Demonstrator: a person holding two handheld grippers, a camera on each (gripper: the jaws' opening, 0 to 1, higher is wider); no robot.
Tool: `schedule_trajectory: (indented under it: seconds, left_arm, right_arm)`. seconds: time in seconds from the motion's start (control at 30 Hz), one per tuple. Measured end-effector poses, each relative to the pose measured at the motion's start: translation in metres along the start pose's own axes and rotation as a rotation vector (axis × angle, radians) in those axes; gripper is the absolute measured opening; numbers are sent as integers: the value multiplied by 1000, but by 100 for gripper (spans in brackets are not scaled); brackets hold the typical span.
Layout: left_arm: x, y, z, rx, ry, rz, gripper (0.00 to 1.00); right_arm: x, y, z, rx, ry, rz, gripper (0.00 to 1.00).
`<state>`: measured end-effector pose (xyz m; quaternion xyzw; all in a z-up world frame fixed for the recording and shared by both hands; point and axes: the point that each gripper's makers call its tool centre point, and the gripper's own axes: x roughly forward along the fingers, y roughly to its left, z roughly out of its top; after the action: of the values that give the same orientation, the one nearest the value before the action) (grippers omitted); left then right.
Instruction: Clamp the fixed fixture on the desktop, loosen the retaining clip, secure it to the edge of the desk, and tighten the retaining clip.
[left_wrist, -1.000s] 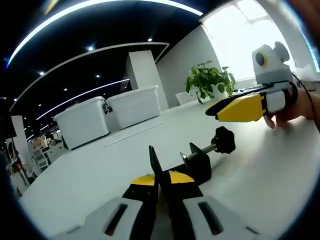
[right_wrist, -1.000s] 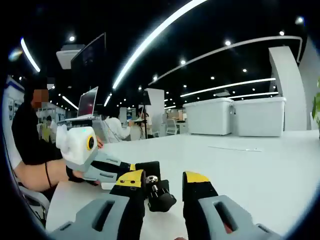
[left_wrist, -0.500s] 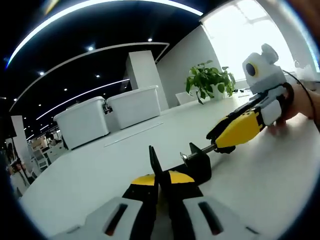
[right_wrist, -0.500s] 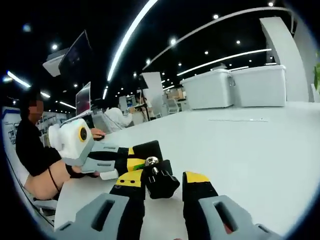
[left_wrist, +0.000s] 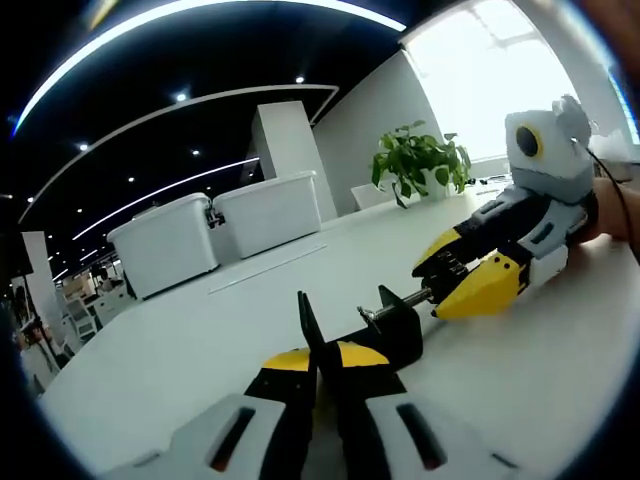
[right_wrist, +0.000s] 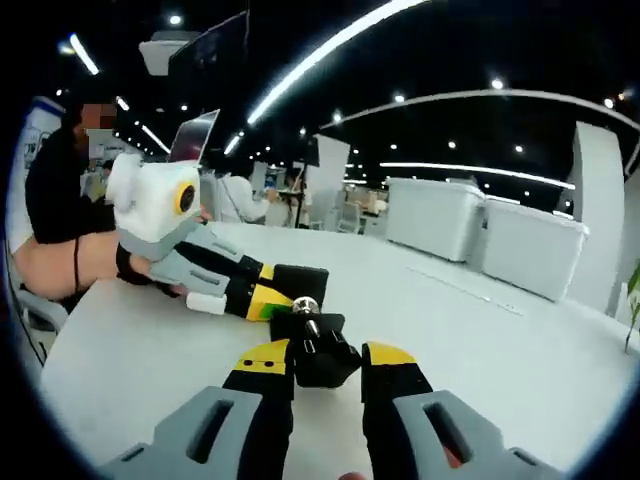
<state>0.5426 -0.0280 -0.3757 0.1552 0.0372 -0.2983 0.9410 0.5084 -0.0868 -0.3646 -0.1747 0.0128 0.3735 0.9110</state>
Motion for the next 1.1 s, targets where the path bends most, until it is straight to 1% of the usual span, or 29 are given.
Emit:
schedule_trajectory:
  seconds: [0.07,0.17,0.27,0.33,0.4,0.43,0.47,0.53,0.57,0.6,0.67,0.73,0.77,0.8,0.83,0.87,0.93,0.97,1.1]
  left_arm:
    - [0,0,0,0,0,0,7]
    - [0,0,0,0,0,0,7]
    - [0,0,0,1,0,0,7]
    - [0,0,0,2,0,1,7]
    - [1,0,0,0,1,1,7]
    - [1,0,0,0,1,1,7]
    - [1,0,0,1,1,2,7]
    - [1,0,0,1,1,2,7]
    - [0,0,0,2,1,2,7]
    - [0,0,0,2,1,3,7]
    - [0,1,-1,2,1,3,7]
    - [0,1,-1,3,1,3,7]
    - [0,1,-1,3,1,3,7]
    - [0,1,-1,4,1,4,7]
    - [0,1,-1,4,1,3,7]
    - [0,1,-1,3,1,2,7]
    - [1,1,-1,0,1,1,7]
    - [1,1,-1,1,0,2,7]
    - [1,1,-1,2,0,3,7]
  right_arm:
    - [1,-1,-1,12,2,0,26]
    - [2,-1,-1,-25,2,-8,26]
    - [3,-2,1,-206,8,-37,26]
    - [5,0,-1,-280,27,-48,26]
    - [5,-1,-1,-252,19,-51,26]
    - [6,-2,-2,-225,18,-47,26]
    - [5,-1,-4,-161,21,-42,26]
    - [3,-4,-7,-1,32,-33,27]
    - [2,-5,-6,67,23,-25,29]
    - [1,-7,-4,161,12,-17,31]
    - [-4,-13,3,294,-25,2,32]
    - [-7,-18,9,407,-64,21,32]
    - [-8,-21,10,453,-73,32,31]
    - [-8,-21,8,494,-67,49,30]
    - [-9,-20,1,526,-35,64,29]
    - [-9,-19,-1,534,-23,69,29]
    - [-7,-16,-3,527,-14,78,28]
    - [-7,-15,-1,544,-20,89,28]
    - [-5,-13,2,552,-20,99,22]
